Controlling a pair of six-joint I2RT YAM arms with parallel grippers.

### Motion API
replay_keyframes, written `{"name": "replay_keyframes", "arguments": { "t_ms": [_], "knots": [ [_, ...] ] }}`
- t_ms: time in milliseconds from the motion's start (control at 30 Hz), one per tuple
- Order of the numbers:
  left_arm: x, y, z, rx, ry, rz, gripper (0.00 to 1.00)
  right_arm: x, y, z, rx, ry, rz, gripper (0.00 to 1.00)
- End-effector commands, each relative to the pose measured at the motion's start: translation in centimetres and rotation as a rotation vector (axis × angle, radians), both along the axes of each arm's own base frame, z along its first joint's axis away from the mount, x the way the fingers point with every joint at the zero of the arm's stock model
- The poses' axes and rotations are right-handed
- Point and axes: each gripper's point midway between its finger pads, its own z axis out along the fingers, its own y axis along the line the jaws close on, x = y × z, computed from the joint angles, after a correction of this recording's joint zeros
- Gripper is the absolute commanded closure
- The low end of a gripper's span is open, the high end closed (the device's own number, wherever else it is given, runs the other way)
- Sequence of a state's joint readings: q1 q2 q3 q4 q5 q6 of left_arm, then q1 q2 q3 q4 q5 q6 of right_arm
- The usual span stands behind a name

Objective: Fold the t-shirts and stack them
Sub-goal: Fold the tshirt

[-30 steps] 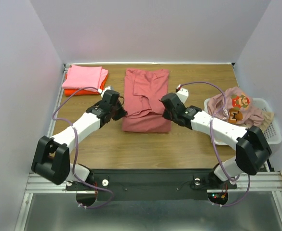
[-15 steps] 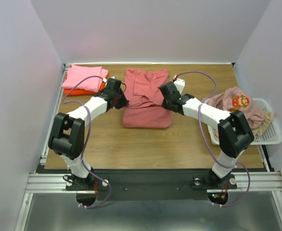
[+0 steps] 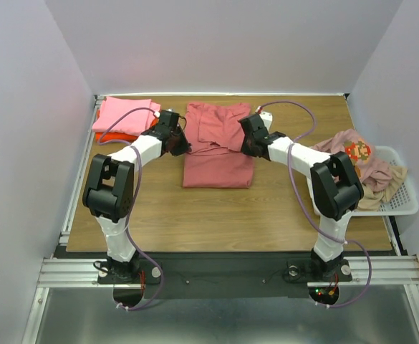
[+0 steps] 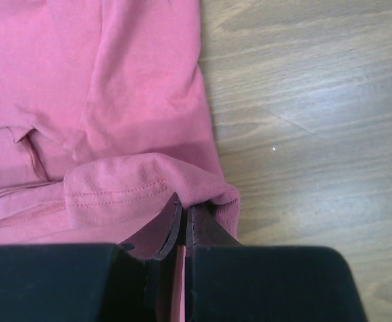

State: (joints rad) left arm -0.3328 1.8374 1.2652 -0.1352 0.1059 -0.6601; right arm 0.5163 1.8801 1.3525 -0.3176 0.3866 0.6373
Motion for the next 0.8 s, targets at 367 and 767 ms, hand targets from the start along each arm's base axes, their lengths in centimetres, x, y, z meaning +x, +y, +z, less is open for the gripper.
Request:
{"name": "replay_keyframes", "arguments": {
  "t_ms": [367, 767],
  "knots": [
    [2.7, 0.2, 1.0, -0.025, -0.040, -0.013, 0.81, 3.8, 1.3, 1.2, 0.057, -0.070, 0.070, 0.85],
    [-0.6, 1.4, 5.4, -0.041, -0.117, -0.011, 0.02, 1.1, 2.9, 4.2, 0.144, -0.074, 0.212, 0.18]
  ]
}}
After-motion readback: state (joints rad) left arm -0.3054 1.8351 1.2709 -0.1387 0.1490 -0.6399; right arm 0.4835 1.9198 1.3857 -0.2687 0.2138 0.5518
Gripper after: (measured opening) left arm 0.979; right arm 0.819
